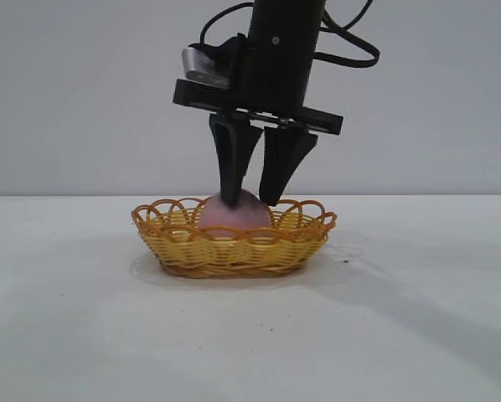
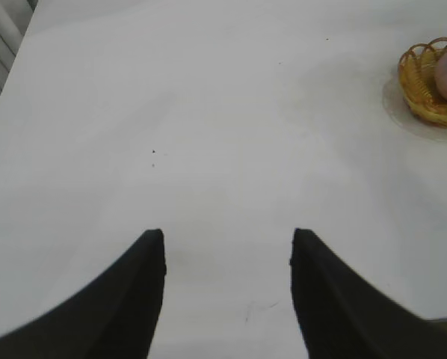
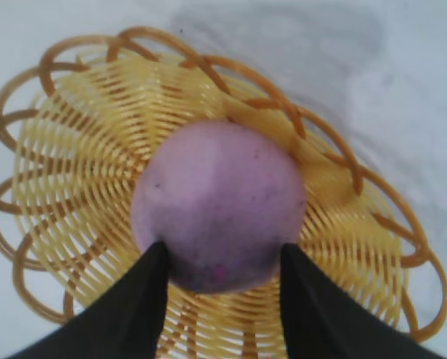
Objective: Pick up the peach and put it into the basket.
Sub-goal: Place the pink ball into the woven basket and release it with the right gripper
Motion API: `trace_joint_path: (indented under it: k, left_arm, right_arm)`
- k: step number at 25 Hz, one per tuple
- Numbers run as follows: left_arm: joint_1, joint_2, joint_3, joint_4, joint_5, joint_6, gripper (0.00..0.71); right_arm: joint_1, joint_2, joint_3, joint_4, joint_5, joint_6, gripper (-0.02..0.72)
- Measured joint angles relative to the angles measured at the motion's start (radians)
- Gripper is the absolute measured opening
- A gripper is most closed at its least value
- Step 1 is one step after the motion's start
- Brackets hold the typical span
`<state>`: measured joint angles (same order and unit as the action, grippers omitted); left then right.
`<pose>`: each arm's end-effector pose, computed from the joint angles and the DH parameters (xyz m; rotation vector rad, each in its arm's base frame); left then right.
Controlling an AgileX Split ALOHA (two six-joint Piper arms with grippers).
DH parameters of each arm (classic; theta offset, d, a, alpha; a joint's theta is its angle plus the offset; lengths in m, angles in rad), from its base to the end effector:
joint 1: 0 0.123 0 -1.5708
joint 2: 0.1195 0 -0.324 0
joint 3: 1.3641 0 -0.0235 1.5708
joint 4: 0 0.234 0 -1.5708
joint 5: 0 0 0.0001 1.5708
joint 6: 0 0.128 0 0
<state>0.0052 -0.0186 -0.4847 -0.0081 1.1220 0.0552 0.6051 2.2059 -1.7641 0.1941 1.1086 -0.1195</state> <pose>-0.0308 -0.0011 0.2405 0.0532 2.1017 0.0265 0.3690 0.2821 0.1746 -0.9747 2.9061 0.3057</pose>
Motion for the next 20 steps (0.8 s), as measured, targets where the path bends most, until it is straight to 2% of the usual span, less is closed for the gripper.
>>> trace_joint_path:
  k: [4,9,19,20]
  left_arm:
    - [0.0,0.0,0.0,0.0,0.0,0.0,0.329]
    - [0.0,0.0,0.0,0.0,0.0,0.0,0.329]
    - [0.0,0.0,0.0,0.0,0.0,0.0,0.329]
    - [0.0,0.0,0.0,0.0,0.0,0.0,0.329]
  right_arm:
    - [0.0,-0.027,0.0,-0.036,0.005,0.0,0.298]
    - [-0.044,-0.104,0.0,-0.042,0.009,0.0,0.298]
    - [-0.293,-0.155,0.0,-0.051,0.058,0.002,0.298]
    - [-0.317,-0.155,0.0,-0.051,0.062,0.002,0.351]
